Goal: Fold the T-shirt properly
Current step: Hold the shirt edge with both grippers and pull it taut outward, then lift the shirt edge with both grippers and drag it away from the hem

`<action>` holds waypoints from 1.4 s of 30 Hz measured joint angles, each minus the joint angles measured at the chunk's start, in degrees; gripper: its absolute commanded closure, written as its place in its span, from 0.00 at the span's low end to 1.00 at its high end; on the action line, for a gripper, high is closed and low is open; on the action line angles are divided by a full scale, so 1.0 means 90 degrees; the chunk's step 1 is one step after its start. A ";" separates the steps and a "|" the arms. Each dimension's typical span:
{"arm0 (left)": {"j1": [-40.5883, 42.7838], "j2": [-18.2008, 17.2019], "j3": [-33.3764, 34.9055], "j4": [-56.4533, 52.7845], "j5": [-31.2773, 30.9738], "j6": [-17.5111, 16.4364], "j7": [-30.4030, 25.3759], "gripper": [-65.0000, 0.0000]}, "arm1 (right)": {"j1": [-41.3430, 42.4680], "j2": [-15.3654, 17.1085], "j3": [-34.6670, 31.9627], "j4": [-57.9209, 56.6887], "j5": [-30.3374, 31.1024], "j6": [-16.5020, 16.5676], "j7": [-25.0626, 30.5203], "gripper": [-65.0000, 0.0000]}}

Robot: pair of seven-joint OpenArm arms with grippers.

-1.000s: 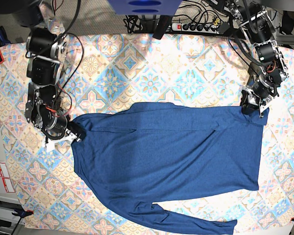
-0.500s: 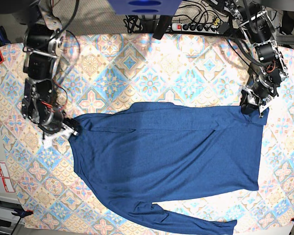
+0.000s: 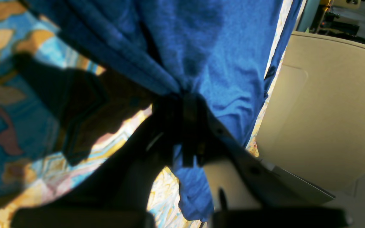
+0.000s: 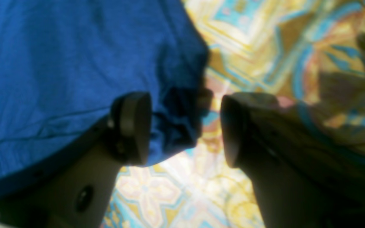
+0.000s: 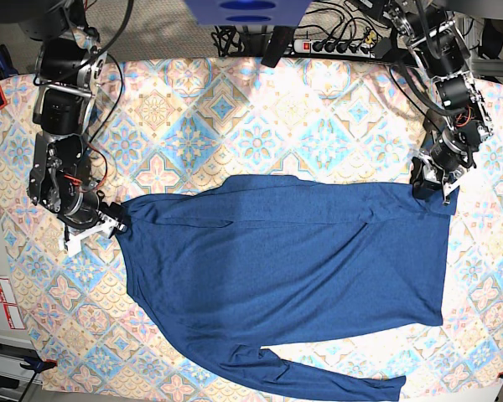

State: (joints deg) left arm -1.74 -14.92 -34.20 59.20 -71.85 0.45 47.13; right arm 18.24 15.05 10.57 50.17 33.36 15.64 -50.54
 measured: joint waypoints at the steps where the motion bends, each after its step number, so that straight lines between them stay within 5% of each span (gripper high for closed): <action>1: 0.0000 0.0000 0.0000 0.0000 0.0000 0.0000 0.0000 1.00 | 0.0017 -0.0058 0.0005 -0.0080 -0.0002 0.0032 0.0022 0.48; 18: -0.0007 0.0017 0.0000 0.0000 -0.0002 -0.0005 0.0000 1.00 | -0.0056 -0.0272 -0.0678 -0.0158 0.0204 0.0121 0.0270 0.49; 24: -0.0005 0.0017 0.0000 0.0000 0.0000 -0.0002 -0.0002 1.00 | -0.0124 -0.0362 -0.0709 -0.0170 0.0682 0.0627 -0.0080 0.50; 26: -0.0005 0.0017 0.0000 0.0000 0.0000 -0.0002 -0.0002 1.00 | -0.0121 -0.0367 -0.0712 -0.0172 0.0675 0.0622 -0.0083 0.57; 32: -0.0012 0.0017 0.0000 0.0000 -0.0002 -0.0002 -0.0002 1.00 | -0.0160 -0.0369 -0.0668 -0.0248 0.0634 0.0605 -0.0141 0.97; 42: 0.0107 0.0022 0.0000 0.0007 -0.0022 -0.0029 0.0056 1.00 | -0.0651 -0.0393 0.0879 -0.0209 0.0797 0.0794 -0.0255 0.99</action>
State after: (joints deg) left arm -0.78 -14.72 -34.20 59.27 -72.05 0.19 47.64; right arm 12.38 11.51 18.48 48.29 40.53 22.79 -52.84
